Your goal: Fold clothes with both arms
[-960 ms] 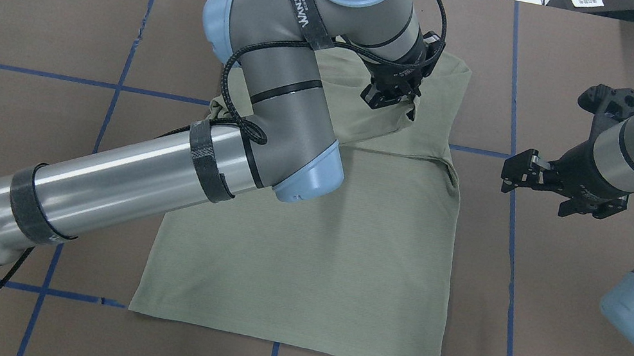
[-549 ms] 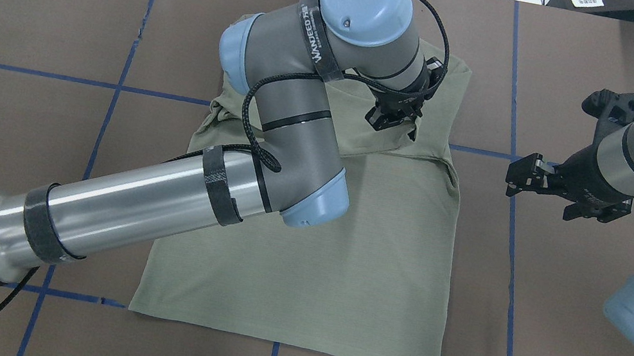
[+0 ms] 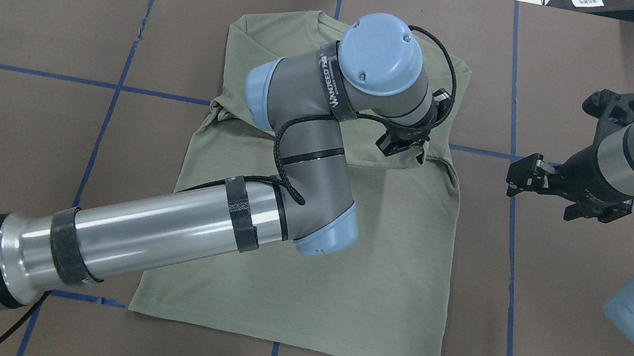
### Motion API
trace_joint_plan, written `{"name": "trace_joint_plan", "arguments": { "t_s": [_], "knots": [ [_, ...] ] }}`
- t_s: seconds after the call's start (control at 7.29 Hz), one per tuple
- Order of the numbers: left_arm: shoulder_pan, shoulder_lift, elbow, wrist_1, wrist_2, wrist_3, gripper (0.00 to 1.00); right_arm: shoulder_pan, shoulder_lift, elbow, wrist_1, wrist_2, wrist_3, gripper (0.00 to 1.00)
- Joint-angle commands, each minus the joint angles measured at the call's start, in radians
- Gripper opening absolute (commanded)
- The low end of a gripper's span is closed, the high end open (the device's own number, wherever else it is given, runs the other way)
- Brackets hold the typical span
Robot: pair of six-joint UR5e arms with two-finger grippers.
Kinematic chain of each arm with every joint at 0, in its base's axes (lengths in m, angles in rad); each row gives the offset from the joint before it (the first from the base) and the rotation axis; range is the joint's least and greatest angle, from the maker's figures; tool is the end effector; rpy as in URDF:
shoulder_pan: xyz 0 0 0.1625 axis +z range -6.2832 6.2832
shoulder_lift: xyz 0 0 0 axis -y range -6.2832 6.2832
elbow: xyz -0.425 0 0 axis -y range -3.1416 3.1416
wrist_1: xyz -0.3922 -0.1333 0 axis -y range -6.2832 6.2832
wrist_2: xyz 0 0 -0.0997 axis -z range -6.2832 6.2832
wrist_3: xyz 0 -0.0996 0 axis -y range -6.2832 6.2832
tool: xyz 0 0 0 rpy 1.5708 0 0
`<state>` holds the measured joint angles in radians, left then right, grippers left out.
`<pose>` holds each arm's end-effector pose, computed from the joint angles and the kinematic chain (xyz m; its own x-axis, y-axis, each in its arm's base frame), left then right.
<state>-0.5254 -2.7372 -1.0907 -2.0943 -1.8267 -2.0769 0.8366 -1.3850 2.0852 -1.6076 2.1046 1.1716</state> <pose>0.6547 -0.5045 0.0219 0.1313 -0.6183 -0.7749 0.3933 0.7500 -0.5317 -0.2802 -0.4338 0.3336 0.6532 0.2243 0.7232 -0.1902 0.9731 -0.1300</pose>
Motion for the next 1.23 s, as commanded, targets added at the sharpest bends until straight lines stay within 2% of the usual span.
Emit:
{"name": "trace_joint_plan", "arguments": {
  "t_s": [0.0, 0.14, 0.27, 0.55, 0.96, 1.1],
  "knots": [
    [0.027, -0.009, 0.043, -0.027, 0.058, -0.009, 0.1, -0.001, 0.006, -0.002, 0.0, 0.0, 0.0, 1.0],
    [0.054, -0.021, 0.076, -0.068, 0.126, -0.024, 0.65, -0.001, 0.007, -0.004, -0.002, 0.0, 0.0, 1.0],
    [0.068, -0.041, 0.118, -0.107, 0.16, -0.011, 0.99, -0.001, 0.01, -0.004, -0.002, 0.0, 0.0, 1.0],
    [0.067, -0.042, 0.114, -0.122, 0.164, 0.104, 1.0, 0.002, 0.012, -0.005, 0.0, -0.005, -0.001, 1.0],
    [0.051, 0.002, 0.112, -0.113, 0.164, 0.159, 1.0, 0.002, 0.007, -0.005, 0.002, -0.006, 0.0, 1.0],
    [0.051, 0.019, 0.132, -0.122, 0.19, 0.162, 1.0, 0.006, -0.002, 0.001, 0.002, -0.006, -0.001, 1.0]
  ]
}}
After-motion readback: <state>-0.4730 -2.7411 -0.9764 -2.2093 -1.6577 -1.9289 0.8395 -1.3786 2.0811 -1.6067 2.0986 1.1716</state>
